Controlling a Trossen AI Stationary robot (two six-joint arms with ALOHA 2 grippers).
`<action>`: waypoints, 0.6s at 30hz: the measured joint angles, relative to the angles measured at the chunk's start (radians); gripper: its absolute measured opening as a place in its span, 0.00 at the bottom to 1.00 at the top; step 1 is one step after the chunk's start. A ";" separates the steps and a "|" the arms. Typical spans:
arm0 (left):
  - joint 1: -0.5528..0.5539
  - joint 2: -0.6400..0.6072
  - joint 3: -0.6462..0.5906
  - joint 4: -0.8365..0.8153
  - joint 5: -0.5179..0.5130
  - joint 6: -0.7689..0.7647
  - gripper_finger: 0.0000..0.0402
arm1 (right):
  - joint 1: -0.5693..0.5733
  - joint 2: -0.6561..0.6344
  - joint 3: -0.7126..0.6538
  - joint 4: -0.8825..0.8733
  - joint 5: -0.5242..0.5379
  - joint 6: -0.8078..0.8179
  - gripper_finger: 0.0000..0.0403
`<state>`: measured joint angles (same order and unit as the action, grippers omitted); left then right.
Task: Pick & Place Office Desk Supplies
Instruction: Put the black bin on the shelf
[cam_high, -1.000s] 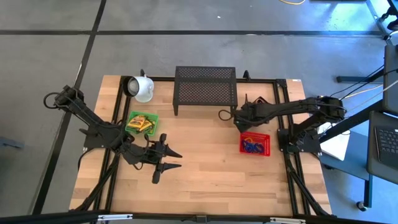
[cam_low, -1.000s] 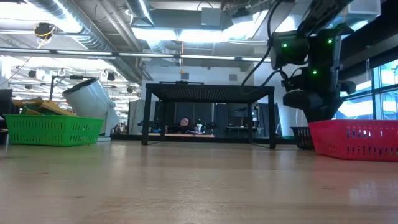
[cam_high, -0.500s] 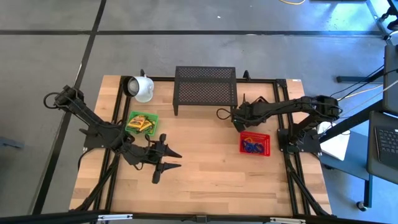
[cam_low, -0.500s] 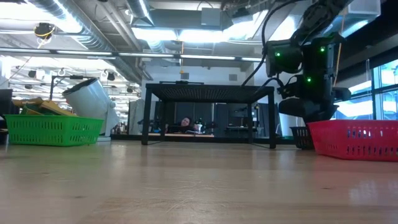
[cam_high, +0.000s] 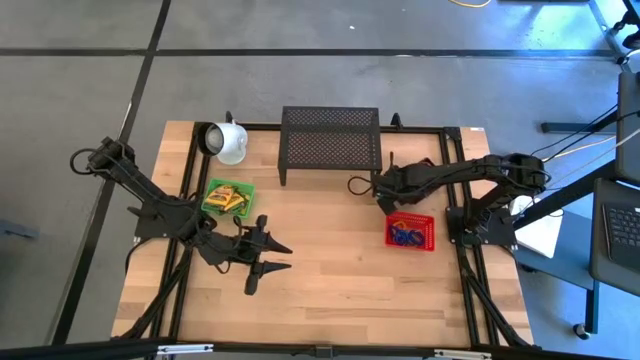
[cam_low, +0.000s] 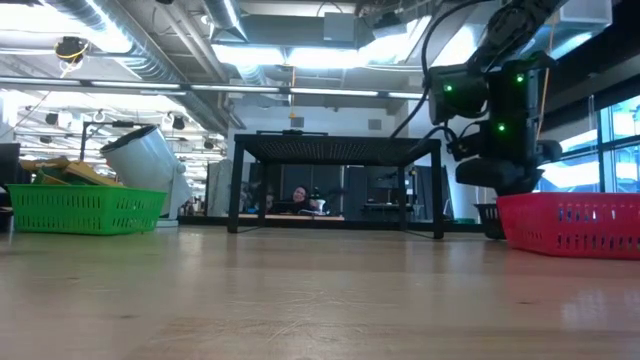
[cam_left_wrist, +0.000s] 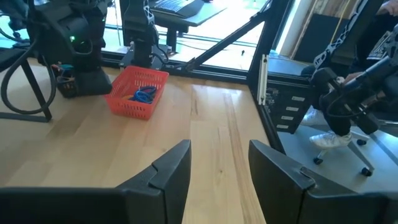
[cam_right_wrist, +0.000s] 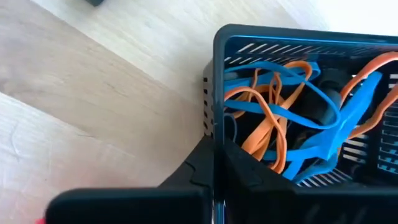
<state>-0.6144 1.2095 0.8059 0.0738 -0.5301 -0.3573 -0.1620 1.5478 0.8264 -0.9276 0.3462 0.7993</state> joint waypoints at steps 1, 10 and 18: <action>0.000 0.000 0.000 0.000 0.000 0.000 0.39 | 0.000 -0.001 0.000 -0.005 0.000 -0.001 0.03; 0.000 0.000 0.000 0.000 0.000 0.000 0.39 | 0.039 -0.105 0.000 -0.105 -0.002 -0.034 0.02; 0.000 0.000 0.000 0.000 0.000 0.000 0.39 | 0.106 -0.276 0.007 -0.180 0.007 -0.147 0.02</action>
<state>-0.6144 1.2095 0.8059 0.0742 -0.5301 -0.3569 -0.0562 1.2722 0.8338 -1.1075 0.3532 0.6528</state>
